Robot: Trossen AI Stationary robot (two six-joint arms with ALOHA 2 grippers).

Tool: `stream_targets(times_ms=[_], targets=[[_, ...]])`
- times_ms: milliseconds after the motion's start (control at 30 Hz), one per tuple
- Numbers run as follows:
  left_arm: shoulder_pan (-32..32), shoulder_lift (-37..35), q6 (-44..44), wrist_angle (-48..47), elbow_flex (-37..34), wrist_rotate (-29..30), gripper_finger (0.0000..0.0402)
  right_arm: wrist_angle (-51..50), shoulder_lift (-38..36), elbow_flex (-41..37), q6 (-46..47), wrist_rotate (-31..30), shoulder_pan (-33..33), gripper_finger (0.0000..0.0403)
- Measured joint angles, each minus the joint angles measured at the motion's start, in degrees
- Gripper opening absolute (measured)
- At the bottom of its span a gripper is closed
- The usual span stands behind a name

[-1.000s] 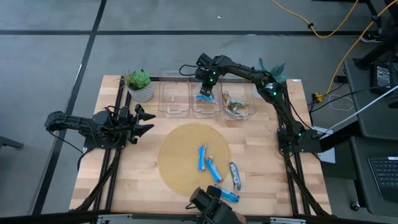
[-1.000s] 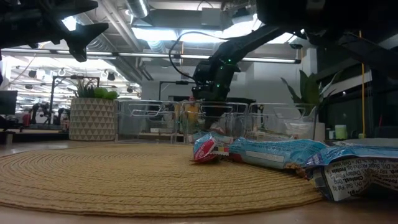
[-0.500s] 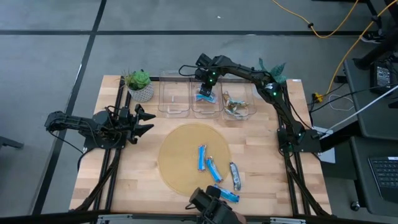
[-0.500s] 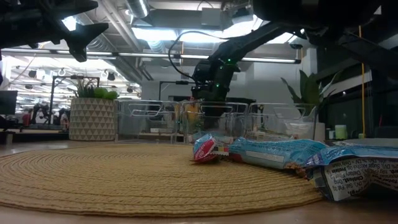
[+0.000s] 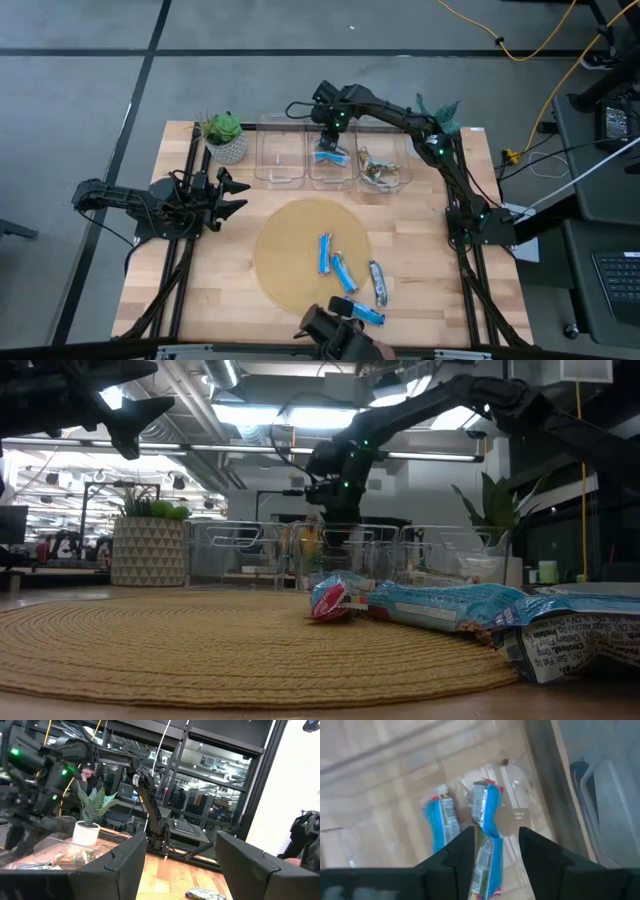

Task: Pick and place Granola Bars by type
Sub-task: Put the red granola bar into the middle transparent bin

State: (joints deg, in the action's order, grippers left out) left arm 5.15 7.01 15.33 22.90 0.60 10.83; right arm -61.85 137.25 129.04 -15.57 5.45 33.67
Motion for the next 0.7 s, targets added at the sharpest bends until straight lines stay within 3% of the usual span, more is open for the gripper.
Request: stream_targets(times_ms=[200, 700], targets=[[0.0, 0.0, 0.0, 0.0, 0.0, 0.0, 0.0226, -3.4, 0.0, 5.9, 0.3, -1.7, -1.3, 0.0149], [0.0, 0.0, 0.0, 0.0, 0.0, 0.0, 0.0226, -15.6, -3.2, 5.5, 6.3, -3.5, -7.8, 0.0148]])
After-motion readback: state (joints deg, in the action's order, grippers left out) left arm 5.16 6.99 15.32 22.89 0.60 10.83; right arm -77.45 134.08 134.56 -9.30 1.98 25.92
